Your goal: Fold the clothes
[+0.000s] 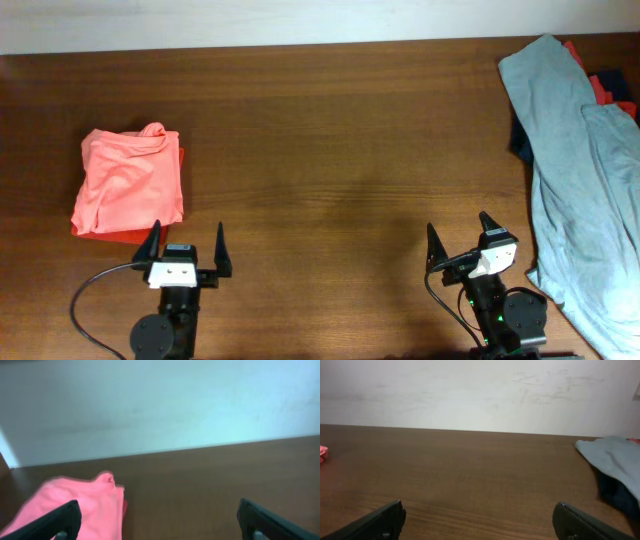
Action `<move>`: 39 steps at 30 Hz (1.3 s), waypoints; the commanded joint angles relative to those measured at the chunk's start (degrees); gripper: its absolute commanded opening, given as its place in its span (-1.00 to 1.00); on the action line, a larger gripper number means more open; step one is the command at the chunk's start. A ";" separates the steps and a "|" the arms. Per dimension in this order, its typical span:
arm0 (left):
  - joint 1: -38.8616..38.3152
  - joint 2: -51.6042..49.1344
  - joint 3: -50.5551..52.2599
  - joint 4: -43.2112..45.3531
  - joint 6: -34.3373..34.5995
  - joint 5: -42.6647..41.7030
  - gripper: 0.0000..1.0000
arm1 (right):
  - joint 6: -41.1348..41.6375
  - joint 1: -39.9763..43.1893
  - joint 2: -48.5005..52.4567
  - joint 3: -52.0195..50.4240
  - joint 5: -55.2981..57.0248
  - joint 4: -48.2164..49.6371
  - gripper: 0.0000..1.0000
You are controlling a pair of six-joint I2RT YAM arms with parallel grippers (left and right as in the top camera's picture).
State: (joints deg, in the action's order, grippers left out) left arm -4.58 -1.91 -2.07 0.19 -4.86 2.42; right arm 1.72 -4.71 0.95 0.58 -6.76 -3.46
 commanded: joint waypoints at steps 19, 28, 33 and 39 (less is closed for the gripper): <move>0.24 1.62 1.27 -5.20 0.52 0.37 0.98 | 0.63 -0.48 -0.22 -0.26 -0.13 -0.39 0.97; 0.24 1.60 1.27 -5.22 0.52 0.37 0.99 | 0.66 -0.48 -0.22 -0.26 -0.11 -0.39 0.97; 0.24 1.57 1.27 -5.22 0.52 0.37 0.98 | 0.66 -0.48 -0.22 -0.26 -0.13 -0.39 0.97; 0.24 1.57 1.27 -5.20 0.52 0.37 0.98 | 0.63 -0.48 -0.22 -0.26 -0.13 -0.39 0.97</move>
State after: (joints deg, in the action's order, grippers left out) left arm -4.58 -0.93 -1.02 -4.97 -4.86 2.42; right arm 1.74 -4.71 0.95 0.58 -6.76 -3.46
